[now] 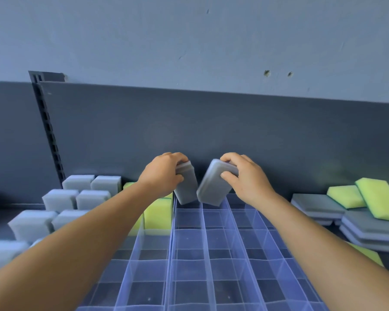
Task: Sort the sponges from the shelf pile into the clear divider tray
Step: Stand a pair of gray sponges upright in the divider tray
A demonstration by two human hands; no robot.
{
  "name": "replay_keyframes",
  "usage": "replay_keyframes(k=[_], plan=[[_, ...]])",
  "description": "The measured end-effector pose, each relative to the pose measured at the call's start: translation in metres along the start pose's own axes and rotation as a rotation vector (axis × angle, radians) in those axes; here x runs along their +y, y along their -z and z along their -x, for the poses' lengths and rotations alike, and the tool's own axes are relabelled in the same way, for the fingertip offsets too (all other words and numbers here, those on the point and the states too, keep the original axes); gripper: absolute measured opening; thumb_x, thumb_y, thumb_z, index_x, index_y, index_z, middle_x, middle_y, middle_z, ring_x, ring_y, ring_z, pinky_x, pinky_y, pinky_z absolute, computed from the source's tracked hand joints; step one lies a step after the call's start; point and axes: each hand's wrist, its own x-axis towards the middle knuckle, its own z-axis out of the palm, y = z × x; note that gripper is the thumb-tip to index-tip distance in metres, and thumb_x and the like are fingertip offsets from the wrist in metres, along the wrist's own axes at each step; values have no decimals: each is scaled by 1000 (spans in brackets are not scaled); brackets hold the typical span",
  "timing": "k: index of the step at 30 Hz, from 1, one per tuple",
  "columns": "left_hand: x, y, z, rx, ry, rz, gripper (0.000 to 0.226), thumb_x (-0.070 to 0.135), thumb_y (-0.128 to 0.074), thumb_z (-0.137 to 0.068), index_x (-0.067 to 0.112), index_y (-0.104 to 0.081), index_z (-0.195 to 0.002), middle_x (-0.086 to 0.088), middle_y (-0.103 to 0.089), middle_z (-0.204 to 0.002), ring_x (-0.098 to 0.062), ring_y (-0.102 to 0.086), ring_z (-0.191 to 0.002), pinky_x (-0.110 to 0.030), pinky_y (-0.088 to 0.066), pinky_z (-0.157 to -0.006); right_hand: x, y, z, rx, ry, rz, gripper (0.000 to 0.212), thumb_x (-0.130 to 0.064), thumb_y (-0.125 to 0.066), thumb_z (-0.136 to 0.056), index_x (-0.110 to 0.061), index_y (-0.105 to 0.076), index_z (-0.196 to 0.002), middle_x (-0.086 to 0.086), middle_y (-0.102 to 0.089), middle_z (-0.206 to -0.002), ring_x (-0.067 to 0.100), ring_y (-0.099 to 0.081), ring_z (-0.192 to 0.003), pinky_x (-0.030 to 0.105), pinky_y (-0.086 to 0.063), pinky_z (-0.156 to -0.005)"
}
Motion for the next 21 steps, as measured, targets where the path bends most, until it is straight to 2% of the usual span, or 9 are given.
replay_keyframes(k=[6, 10, 15, 21], plan=[[-4, -4, -7, -66, -41, -34, 41, 10, -58, -84, 27, -56, -121, -1, -56, -116, -26, -54, -104, -33, -47, -83, 5, -4, -9, -15, 0, 65, 20, -20, -52, -90, -29, -56, -108, -6, -51, -109, 20, -53, -89, 32, -45, -75], [4, -12, -6, -138, -101, -160, 45, 9, -54, -87, 30, -52, -127, -1, -48, -117, -28, -54, -103, -35, -48, -80, 7, -15, -9, -49, 5, 116, 20, -19, -53, -90, -27, -55, -108, -5, -51, -111, 22, -51, -89, 32, -45, -75], [13, -23, -8, -166, -151, -346, 42, 6, -53, -87, 22, -47, -126, -3, -49, -118, -25, -51, -110, -36, -45, -75, 7, -29, -11, -83, 47, 279, 25, -22, -54, -91, -26, -52, -115, -3, -53, -114, 24, -48, -103, 36, -46, -80], [15, -33, -8, -191, -175, -461, 30, 7, -55, -88, 16, -56, -117, -2, -46, -118, -22, -45, -114, -32, -45, -71, 13, -39, -8, -143, 71, 396, 24, -23, -52, -93, -19, -54, -117, 0, -44, -118, 23, -41, -107, 39, -48, -80]])
